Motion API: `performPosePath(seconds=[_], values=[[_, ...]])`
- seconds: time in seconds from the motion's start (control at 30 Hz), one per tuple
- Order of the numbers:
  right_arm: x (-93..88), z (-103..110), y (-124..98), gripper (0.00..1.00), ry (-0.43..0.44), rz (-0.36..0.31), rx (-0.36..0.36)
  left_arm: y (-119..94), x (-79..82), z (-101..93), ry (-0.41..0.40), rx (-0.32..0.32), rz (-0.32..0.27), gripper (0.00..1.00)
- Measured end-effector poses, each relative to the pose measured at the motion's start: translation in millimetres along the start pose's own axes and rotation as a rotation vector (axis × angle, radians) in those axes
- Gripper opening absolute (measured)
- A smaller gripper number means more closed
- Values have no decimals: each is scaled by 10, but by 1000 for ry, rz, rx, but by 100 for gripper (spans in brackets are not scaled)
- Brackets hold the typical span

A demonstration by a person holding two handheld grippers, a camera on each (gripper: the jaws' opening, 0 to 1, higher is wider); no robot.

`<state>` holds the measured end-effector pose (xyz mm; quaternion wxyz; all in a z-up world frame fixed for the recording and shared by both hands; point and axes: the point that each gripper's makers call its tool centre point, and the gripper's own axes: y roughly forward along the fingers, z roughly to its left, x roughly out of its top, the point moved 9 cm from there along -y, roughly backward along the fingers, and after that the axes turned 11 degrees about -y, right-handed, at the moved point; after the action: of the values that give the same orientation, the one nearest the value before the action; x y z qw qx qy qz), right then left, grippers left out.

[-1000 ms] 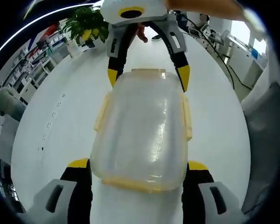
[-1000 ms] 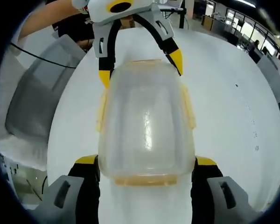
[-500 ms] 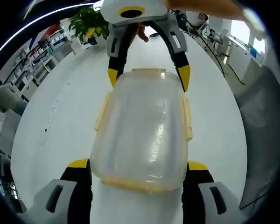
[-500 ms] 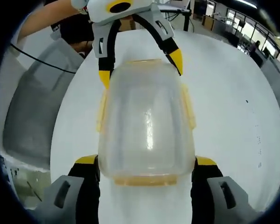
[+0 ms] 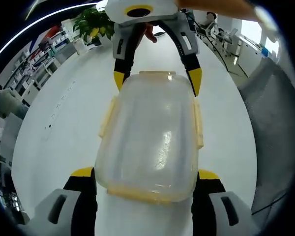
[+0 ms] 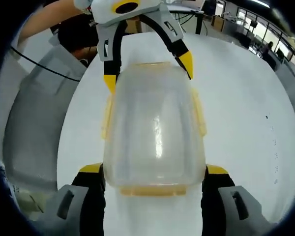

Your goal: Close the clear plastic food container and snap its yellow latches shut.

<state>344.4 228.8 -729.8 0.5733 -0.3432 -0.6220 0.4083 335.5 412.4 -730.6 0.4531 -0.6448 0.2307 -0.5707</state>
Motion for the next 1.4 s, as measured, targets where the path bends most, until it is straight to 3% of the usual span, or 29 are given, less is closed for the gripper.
performPosePath(seconds=[0.5, 1.1, 1.4], values=[[62, -30, 47, 78, 12, 9, 5, -4, -64, 102, 13, -30, -10, 76], [83, -618, 73, 79, -4, 30, 24, 124, 15, 664, -4, -65, -18, 79], [64, -891, 80, 80, -1, 4, 32, 180, 83, 927, 18, -72, -19, 79]])
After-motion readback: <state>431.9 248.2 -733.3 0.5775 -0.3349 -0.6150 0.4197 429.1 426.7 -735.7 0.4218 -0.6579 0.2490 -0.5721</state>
